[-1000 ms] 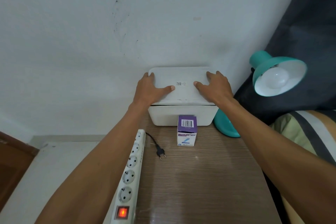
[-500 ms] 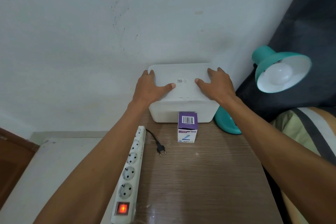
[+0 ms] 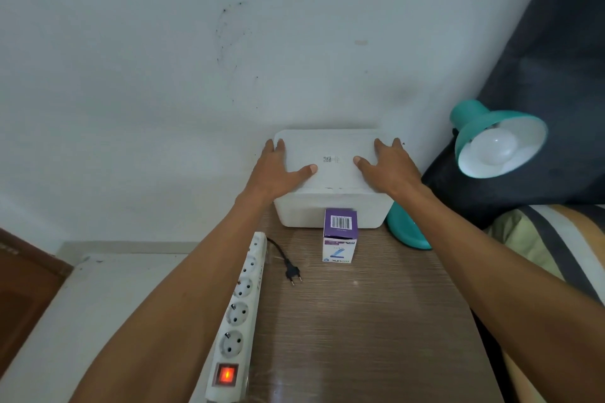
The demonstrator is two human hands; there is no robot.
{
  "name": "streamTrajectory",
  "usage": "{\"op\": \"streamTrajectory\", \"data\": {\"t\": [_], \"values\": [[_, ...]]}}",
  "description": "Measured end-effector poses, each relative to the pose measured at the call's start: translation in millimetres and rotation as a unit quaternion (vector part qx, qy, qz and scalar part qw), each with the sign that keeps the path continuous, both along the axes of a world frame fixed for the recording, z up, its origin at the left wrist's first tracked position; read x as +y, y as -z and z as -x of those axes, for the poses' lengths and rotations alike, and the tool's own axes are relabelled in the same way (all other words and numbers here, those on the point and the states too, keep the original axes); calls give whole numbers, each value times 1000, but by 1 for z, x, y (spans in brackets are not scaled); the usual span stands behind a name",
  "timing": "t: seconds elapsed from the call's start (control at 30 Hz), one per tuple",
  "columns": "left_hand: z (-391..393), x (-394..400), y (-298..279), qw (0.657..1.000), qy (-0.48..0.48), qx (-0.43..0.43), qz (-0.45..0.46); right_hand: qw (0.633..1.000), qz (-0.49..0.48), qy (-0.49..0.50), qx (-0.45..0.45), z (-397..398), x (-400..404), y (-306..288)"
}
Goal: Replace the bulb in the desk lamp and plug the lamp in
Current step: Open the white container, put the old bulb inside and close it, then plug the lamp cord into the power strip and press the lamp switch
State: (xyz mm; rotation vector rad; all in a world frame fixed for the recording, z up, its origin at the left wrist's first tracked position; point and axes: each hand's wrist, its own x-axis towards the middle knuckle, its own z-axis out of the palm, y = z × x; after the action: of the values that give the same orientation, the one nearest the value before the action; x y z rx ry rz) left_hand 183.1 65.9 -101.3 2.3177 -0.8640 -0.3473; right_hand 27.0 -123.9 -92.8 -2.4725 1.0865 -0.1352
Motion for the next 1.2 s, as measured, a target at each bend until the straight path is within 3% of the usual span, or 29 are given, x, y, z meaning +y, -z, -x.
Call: {"op": "streamTrajectory", "data": {"t": [0.27,0.4,0.5,0.6,0.8,1.0,1.2], "values": [[25,80,6,993,-57,65,86,968,136,-64,-200,-8,70,-31],[46,128,30,992,-81,53,81,955,117,-132,-238,-23,129,-36],[66,160,55,992,-84,68,64,957,79,-171,-222,-28,174,-20],[88,186,74,991,-69,87,76,971,32,-192,-138,-26,207,17],[117,214,120,981,-29,165,103,992,18,-108,59,-8,223,88],[116,216,128,972,-21,195,128,994,40,-70,74,-9,232,98],[115,216,133,970,-20,185,156,999,-54,5,6,-20,226,80]]}}
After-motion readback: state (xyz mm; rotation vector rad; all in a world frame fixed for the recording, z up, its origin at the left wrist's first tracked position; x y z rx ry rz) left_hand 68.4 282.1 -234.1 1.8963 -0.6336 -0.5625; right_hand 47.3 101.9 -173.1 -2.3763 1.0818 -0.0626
